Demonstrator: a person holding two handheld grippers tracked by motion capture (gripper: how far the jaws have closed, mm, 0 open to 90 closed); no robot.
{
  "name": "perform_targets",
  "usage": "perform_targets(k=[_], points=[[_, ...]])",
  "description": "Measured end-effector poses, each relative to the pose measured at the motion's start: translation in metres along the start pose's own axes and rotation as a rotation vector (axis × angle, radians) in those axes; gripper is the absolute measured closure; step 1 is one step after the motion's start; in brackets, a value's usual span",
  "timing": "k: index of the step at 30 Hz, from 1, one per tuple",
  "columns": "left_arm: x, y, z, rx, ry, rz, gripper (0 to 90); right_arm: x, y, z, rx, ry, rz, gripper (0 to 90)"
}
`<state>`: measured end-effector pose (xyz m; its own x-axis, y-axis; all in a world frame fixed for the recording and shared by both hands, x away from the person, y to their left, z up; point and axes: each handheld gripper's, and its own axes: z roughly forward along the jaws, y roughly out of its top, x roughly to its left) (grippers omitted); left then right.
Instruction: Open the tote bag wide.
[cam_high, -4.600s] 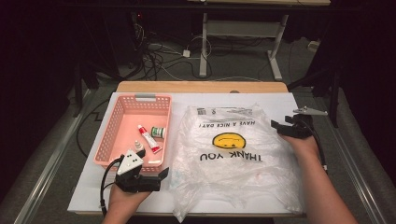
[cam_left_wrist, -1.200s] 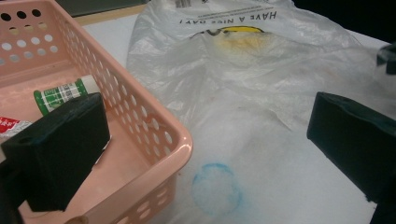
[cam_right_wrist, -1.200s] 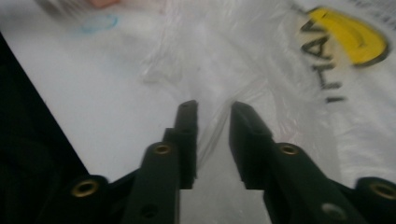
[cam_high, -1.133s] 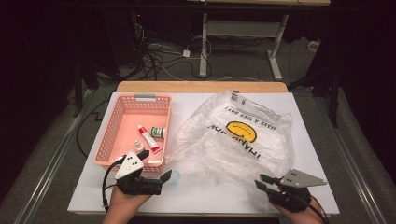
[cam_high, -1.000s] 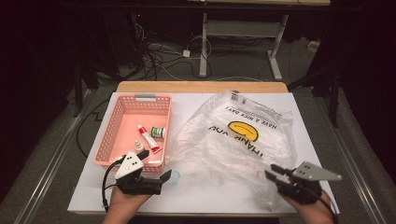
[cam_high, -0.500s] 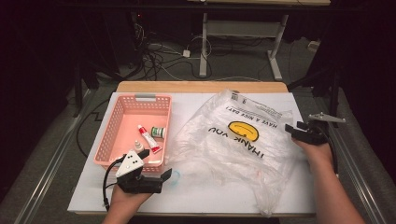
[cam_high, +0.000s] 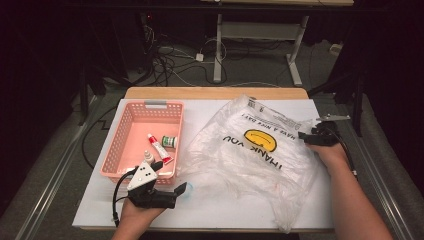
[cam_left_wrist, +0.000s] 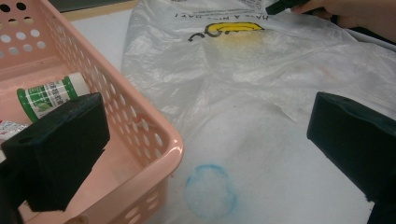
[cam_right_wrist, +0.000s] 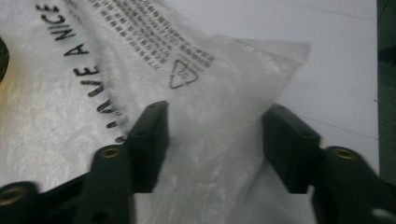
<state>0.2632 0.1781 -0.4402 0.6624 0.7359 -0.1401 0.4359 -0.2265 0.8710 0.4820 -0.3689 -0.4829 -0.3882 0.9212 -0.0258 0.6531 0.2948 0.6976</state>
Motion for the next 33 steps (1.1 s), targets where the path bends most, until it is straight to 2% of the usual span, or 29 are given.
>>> perform_targets(k=[3, 4, 5, 7, 9, 10, 12, 13, 14, 17, 18, 22, 25, 27, 28, 33], points=[[-0.001, 0.0, 0.0, -0.001, -0.003, 0.003, 0.0, 0.009, -0.001, -0.001, -0.011, 0.026, -0.041, 80.7], [-0.001, 0.001, 0.0, -0.001, -0.004, 0.004, 0.0, 0.012, -0.001, -0.002, -0.012, 0.037, -0.049, 88.1], [-0.002, 0.001, 0.0, -0.001, -0.004, 0.005, 0.0, 0.014, -0.001, -0.002, -0.012, 0.031, -0.053, 89.5], [-0.002, 0.001, 0.0, -0.002, -0.005, 0.005, 0.0, 0.013, 0.0, -0.003, -0.027, -0.018, -0.028, 90.0], [-0.002, 0.001, -0.001, -0.003, -0.003, 0.007, 0.0, 0.004, 0.0, -0.007, -0.039, -0.067, 0.006, 90.0], [-0.002, 0.001, -0.001, -0.003, -0.002, 0.007, 0.0, 0.004, 0.0, -0.007, -0.039, -0.067, 0.006, 90.0], [-0.001, 0.001, -0.002, -0.004, 0.003, 0.003, 0.0, -0.009, -0.002, -0.013, -0.05, -0.119, 0.063, 90.0], [0.0, 0.001, -0.002, -0.005, 0.003, 0.001, 0.0, -0.024, -0.006, -0.019, -0.063, -0.168, 0.122, 90.0], [0.0, 0.0, -0.002, -0.001, 0.005, 0.001, 0.0, -0.024, -0.006, -0.019, -0.063, -0.168, 0.122, 90.0], [0.002, 0.0, -0.001, 0.009, 0.019, 0.006, 0.0, -0.043, -0.014, -0.028, -0.077, -0.222, 0.205, 90.0], [0.002, 0.001, -0.001, 0.012, 0.026, 0.01, 0.0, -0.047, -0.017, -0.031, -0.078, -0.232, 0.212, 90.0], [0.002, 0.002, -0.002, 0.028, 0.055, 0.029, 0.0, -0.046, -0.031, -0.041, -0.071, -0.234, 0.219, 90.0], [0.002, 0.002, -0.004, 0.028, 0.035, 0.004, 0.0, -0.035, -0.043, -0.048, -0.079, -0.223, 0.187, 90.0], [0.003, 0.001, -0.005, 0.023, 0.037, -0.014, 0.0, -0.026, -0.05, -0.053, -0.086, -0.222, 0.173, 89.7], [0.004, 0.001, -0.005, 0.025, 0.032, -0.021, 0.0, -0.021, -0.053, -0.057, -0.093, -0.232, 0.154, 89.2], [0.005, 0.001, -0.005, 0.037, 0.019, -0.027, 0.0, -0.013, -0.054, -0.075, -0.109, -0.171, 0.131, 80.2]])
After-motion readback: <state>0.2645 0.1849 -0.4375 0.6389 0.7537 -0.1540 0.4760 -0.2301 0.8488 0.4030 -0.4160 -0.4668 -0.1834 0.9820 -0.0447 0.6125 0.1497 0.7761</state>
